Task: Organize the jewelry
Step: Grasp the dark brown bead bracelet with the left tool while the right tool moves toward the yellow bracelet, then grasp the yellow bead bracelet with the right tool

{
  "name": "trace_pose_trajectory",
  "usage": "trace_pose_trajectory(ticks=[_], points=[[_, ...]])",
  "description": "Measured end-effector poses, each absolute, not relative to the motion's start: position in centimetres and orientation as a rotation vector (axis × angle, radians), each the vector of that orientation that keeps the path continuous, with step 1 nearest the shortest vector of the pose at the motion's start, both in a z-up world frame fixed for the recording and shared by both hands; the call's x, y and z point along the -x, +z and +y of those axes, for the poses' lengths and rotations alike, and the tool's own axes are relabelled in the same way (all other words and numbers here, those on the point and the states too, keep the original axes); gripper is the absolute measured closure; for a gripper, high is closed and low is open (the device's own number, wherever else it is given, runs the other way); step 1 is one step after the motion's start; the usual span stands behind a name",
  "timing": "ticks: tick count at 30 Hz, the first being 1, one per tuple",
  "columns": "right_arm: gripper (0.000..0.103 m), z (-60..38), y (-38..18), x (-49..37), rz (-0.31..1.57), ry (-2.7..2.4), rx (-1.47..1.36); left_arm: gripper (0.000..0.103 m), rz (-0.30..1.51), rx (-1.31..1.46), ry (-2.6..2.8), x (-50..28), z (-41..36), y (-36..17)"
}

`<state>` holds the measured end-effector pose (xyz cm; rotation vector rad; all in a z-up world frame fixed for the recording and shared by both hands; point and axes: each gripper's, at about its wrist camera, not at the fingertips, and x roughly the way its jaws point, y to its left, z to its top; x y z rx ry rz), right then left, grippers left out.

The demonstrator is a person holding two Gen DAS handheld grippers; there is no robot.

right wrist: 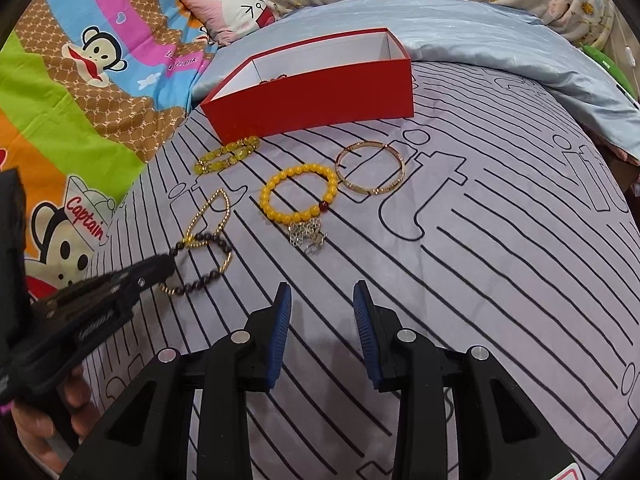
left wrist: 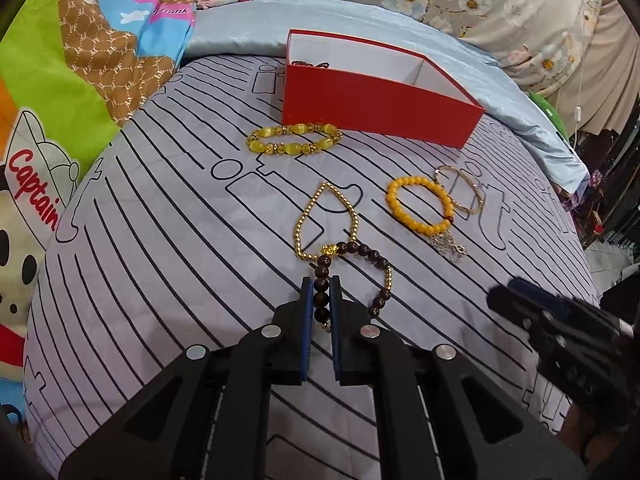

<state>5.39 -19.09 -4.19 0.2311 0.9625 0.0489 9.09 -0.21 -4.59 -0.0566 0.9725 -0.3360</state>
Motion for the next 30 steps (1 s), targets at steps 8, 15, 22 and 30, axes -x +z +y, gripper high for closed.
trace_pose_trajectory(ticks=[8, 15, 22, 30], points=[[0.071, -18.8, -4.0, -7.8, 0.954, 0.054, -0.232, 0.095, 1.001, 0.046, -0.346, -8.3, -0.2, -5.8], [0.071, -18.1, -5.0, -9.2, 0.976, 0.057, -0.217, 0.095, 0.994, 0.047, -0.343, -7.9, 0.2, -6.2], [0.071, -18.7, -5.0, -10.5, 0.962, 0.03, -0.23, 0.095, 0.978, 0.039, -0.345, -7.6, 0.2, -6.3], [0.083, -19.0, -5.2, -12.7, 0.967, 0.016, -0.256, 0.095, 0.969, 0.042, -0.348, -7.5, 0.3, -6.3]])
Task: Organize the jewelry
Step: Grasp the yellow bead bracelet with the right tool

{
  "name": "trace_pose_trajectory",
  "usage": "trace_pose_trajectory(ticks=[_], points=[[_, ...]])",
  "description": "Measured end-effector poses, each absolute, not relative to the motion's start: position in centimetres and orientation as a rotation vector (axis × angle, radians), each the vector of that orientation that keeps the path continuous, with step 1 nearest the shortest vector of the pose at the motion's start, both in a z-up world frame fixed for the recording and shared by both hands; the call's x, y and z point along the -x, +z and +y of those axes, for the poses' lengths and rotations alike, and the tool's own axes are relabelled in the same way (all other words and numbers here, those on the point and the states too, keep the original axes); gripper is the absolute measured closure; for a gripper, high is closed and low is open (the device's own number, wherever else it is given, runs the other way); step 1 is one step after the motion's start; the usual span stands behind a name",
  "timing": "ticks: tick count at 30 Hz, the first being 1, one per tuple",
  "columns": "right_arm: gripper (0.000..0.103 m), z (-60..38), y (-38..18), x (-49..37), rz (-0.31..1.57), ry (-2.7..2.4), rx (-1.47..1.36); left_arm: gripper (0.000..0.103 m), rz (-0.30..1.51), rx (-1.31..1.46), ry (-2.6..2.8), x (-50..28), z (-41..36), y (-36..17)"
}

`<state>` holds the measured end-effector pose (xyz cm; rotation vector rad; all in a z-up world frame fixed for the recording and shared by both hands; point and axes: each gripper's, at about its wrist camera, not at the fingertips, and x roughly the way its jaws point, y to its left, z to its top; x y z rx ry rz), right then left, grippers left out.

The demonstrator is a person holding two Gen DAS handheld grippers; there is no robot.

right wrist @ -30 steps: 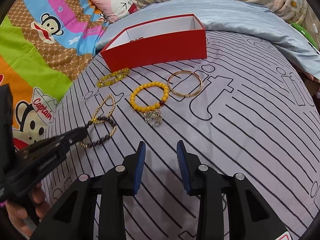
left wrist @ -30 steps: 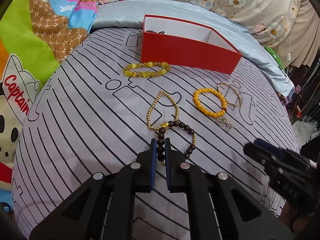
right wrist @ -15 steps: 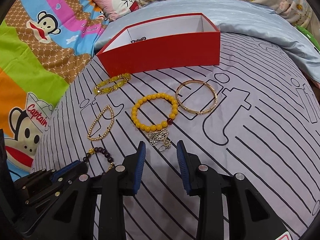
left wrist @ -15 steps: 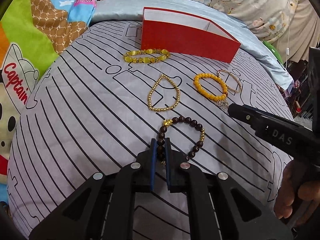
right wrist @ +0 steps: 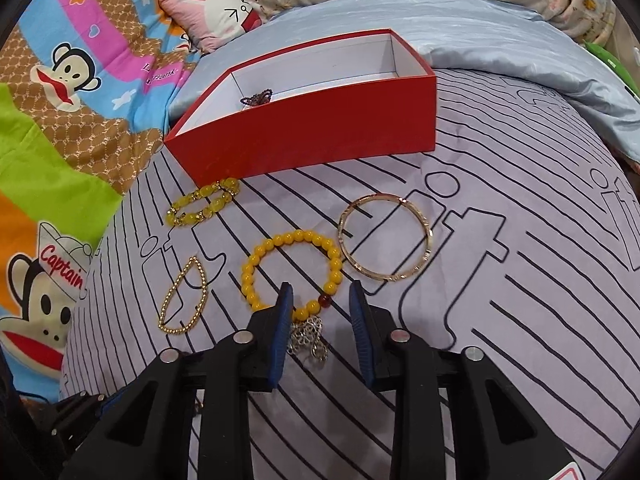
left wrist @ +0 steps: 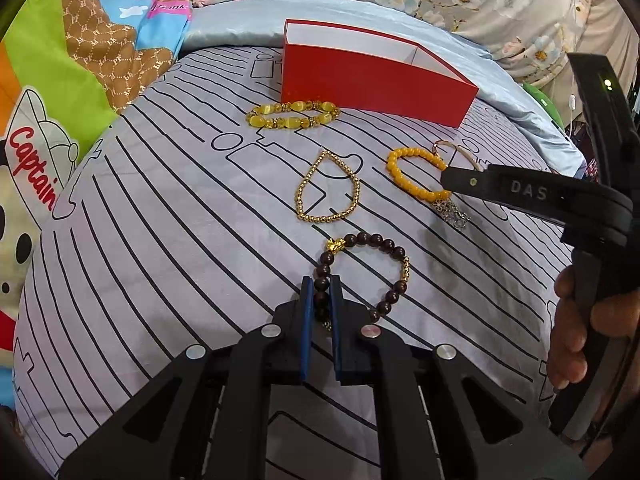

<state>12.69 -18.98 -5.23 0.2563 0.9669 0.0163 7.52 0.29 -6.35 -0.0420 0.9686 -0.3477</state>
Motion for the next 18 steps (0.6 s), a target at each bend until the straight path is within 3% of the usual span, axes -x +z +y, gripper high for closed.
trace_pose_trajectory(ticks=[4, 11, 18], points=[[0.091, -18.7, -5.8, -13.3, 0.972, 0.005, -0.24, 0.095, 0.965, 0.044, -0.348, -7.4, 0.3, -6.4], [0.096, -18.6, -5.8, -13.5, 0.967, -0.004, -0.221, 0.095, 0.965, 0.049, -0.348, -7.5, 0.4, -6.4], [0.096, -19.0, -4.0, -11.8, 0.925, 0.003, -0.22, 0.095, 0.98, 0.061, -0.342, -7.7, 0.4, -6.2]])
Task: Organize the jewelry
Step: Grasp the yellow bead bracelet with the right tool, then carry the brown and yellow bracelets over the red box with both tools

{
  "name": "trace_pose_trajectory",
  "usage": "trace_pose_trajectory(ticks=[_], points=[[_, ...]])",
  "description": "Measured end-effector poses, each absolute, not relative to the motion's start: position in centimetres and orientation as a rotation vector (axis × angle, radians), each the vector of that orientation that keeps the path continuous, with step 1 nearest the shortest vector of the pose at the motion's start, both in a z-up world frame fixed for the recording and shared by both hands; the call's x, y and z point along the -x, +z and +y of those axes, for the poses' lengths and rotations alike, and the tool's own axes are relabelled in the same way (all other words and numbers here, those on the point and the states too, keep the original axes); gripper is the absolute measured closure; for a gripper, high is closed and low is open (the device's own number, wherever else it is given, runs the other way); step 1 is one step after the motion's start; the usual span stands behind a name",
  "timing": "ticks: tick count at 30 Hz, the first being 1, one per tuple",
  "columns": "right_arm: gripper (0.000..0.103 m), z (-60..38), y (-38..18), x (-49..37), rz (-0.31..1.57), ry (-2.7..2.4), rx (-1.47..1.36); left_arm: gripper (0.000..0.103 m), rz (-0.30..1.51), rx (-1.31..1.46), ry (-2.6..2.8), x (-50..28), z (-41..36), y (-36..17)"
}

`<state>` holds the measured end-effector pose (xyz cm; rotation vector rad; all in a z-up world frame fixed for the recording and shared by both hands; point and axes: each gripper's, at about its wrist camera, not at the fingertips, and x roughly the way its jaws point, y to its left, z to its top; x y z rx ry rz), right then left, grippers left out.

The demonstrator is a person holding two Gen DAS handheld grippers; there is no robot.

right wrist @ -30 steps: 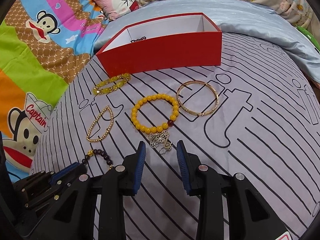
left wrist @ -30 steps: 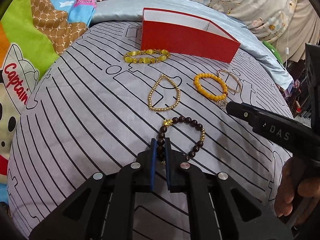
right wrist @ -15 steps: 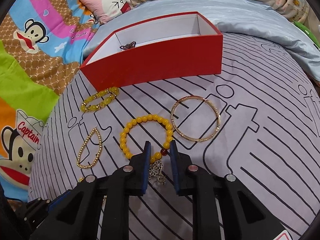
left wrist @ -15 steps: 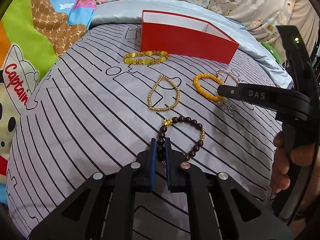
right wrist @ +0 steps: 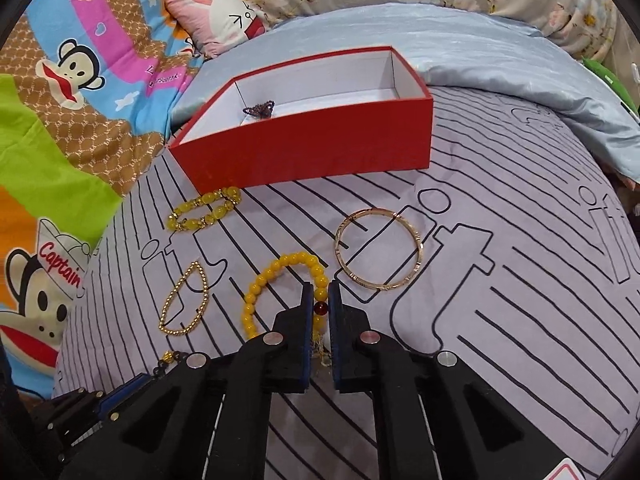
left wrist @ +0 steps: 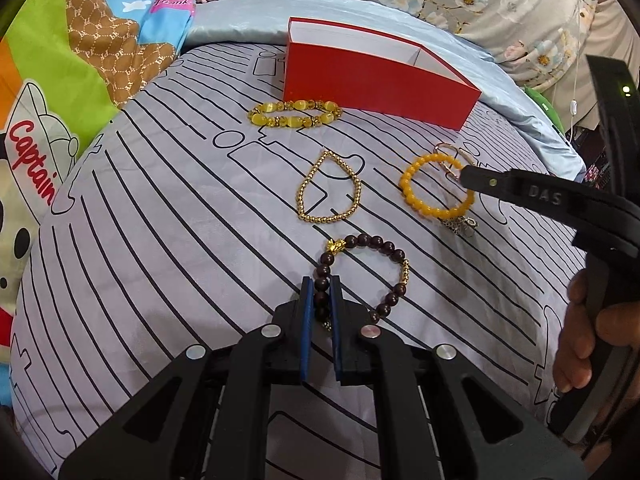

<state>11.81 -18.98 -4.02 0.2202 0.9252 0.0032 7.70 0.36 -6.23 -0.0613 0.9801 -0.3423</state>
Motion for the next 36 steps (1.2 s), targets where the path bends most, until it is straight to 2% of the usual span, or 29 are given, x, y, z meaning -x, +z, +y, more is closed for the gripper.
trace_pose_trajectory(ticks=[9, 21, 36], points=[[0.096, -20.2, -1.0, -8.6, 0.87, 0.017, -0.241, 0.095, 0.994, 0.081, -0.341, -7.7, 0.6, -5.5], [0.096, -21.1, 4.3, -6.1, 0.775, 0.036, -0.213, 0.095, 0.876, 0.067, -0.391, -8.5, -0.1, 1.1], [0.096, -21.7, 9.0, -14.0, 0.697, 0.061, -0.17, 0.095, 0.7, 0.012, -0.443, -16.9, -4.2, 9.1]])
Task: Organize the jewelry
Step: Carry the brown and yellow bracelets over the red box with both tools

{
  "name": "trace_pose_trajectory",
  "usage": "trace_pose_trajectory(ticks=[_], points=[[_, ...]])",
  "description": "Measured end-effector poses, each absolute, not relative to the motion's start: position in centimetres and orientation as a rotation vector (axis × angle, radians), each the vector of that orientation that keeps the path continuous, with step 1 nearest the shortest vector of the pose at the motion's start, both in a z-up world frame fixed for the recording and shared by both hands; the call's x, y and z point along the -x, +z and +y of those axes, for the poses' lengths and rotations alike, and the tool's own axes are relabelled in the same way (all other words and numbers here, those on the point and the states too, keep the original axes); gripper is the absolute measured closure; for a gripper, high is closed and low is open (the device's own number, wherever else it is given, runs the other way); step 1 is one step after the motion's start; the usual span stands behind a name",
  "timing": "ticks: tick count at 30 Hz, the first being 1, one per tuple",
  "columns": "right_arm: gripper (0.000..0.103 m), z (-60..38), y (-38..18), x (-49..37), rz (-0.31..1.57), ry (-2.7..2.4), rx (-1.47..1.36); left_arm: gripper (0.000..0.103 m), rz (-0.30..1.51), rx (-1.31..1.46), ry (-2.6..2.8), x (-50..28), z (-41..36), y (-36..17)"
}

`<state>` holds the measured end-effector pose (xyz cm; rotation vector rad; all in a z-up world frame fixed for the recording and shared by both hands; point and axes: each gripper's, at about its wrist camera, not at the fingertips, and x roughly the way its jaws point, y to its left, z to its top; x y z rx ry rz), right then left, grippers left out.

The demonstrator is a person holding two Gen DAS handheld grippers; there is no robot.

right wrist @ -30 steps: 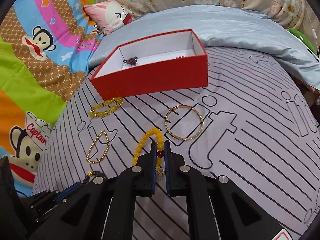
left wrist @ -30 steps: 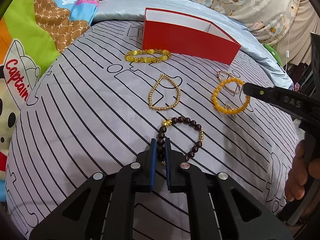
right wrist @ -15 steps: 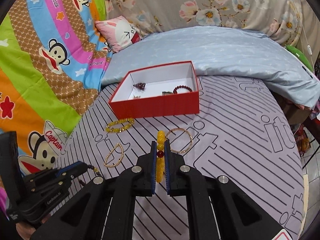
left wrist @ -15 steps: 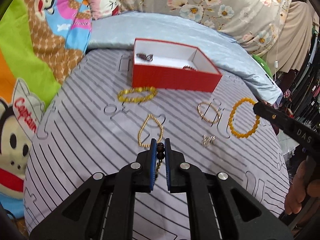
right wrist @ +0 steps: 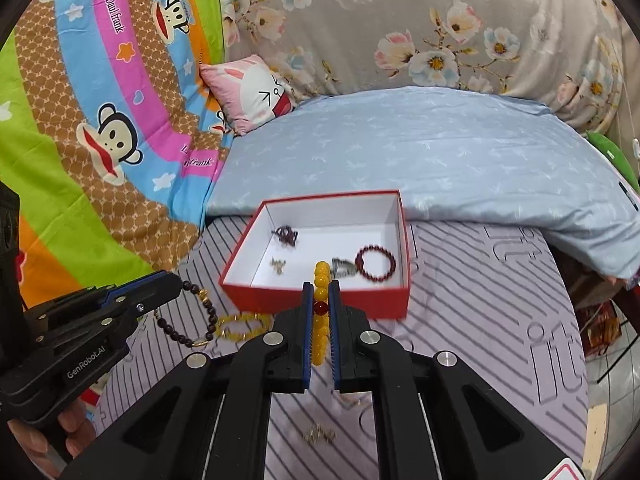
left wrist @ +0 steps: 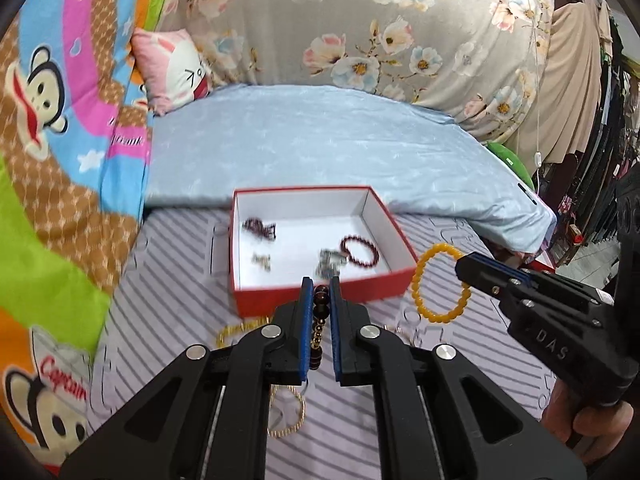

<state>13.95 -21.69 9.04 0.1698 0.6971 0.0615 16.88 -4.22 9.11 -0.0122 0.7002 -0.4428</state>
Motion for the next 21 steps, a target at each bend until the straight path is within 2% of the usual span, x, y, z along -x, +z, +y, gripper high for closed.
trace_pose_trajectory(ticks=[8, 21], points=[[0.096, -22.3, 8.5, -20.8, 0.7, 0.059, -0.178, 0.095, 0.7, -0.013, -0.438, -23.1, -6.9, 8.3], [0.096, -22.5, 3.5, -28.8, 0.761, 0.041, -0.161, 0.095, 0.767, -0.087, -0.319, -31.3, -9.2, 2.9]])
